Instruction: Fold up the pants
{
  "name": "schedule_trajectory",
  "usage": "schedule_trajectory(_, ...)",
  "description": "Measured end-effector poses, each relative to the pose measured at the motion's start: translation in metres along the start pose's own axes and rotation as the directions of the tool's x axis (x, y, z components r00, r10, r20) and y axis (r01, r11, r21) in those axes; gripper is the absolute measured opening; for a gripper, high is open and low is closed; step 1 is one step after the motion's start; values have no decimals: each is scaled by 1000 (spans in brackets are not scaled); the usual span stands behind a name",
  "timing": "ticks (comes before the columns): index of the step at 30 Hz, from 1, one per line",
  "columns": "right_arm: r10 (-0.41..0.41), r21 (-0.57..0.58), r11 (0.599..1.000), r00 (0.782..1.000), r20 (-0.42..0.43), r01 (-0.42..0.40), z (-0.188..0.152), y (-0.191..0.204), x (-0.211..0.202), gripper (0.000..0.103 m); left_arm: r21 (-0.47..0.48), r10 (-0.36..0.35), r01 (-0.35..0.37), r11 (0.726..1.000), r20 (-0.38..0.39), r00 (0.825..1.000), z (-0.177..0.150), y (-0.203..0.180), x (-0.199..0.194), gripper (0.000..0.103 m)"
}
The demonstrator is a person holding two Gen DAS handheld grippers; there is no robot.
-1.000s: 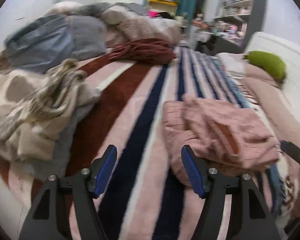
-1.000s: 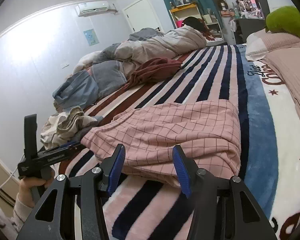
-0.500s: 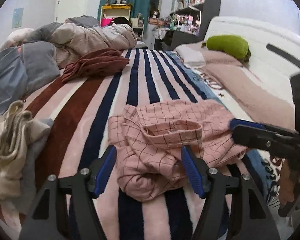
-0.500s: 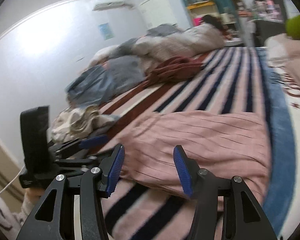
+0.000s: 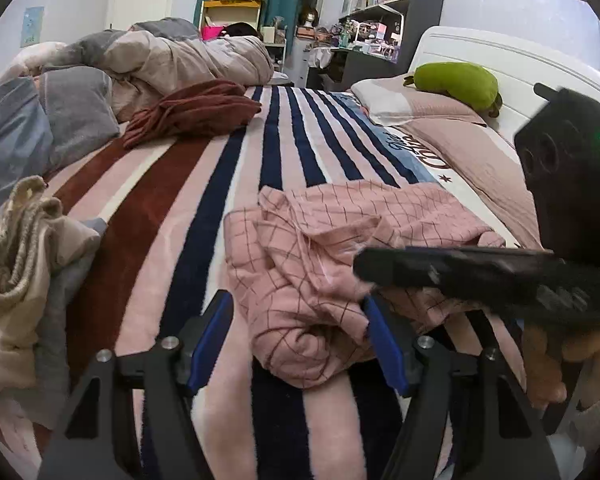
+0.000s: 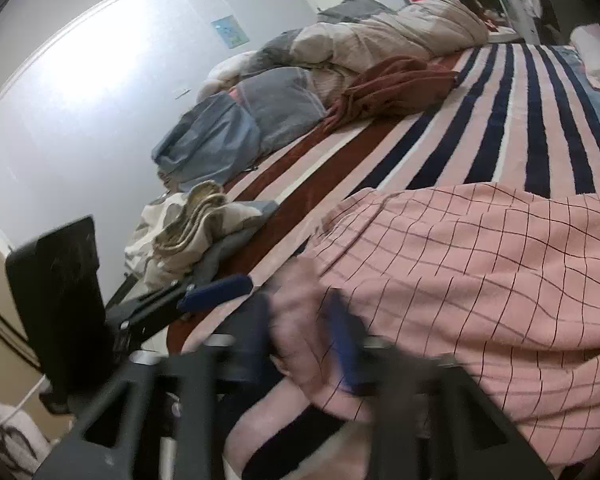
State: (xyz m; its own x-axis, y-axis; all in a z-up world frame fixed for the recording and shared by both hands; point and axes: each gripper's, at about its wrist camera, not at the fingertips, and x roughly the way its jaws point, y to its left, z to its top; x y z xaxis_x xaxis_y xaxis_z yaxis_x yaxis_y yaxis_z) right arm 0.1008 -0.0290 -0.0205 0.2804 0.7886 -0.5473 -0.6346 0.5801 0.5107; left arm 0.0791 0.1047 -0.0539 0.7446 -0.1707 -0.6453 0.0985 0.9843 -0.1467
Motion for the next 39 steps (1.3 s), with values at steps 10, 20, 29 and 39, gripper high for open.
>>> schedule_trajectory(10, -116, 82, 991, 985, 126, 107, 1, -18, -31, 1, 17, -5, 5, 1000, 12, 1000, 2, -3, -4, 63)
schedule_trajectory(20, -151, 151, 982, 957, 248, 115, -5, -39, -88, 1, 96, 5, -5, 995, -3, 1000, 13, -29, 10, 63)
schedule_trajectory(29, -132, 147, 984, 960, 248, 98, -7, -40, -91, 1, -6, 138, -138, 990, -3, 990, 14, -15, 14, 44)
schedule_trajectory(39, -96, 123, 990, 968, 230, 70, -3, -26, -81, 1, -184, 163, -168, 969, -42, 986, -10, 45, -10, 41)
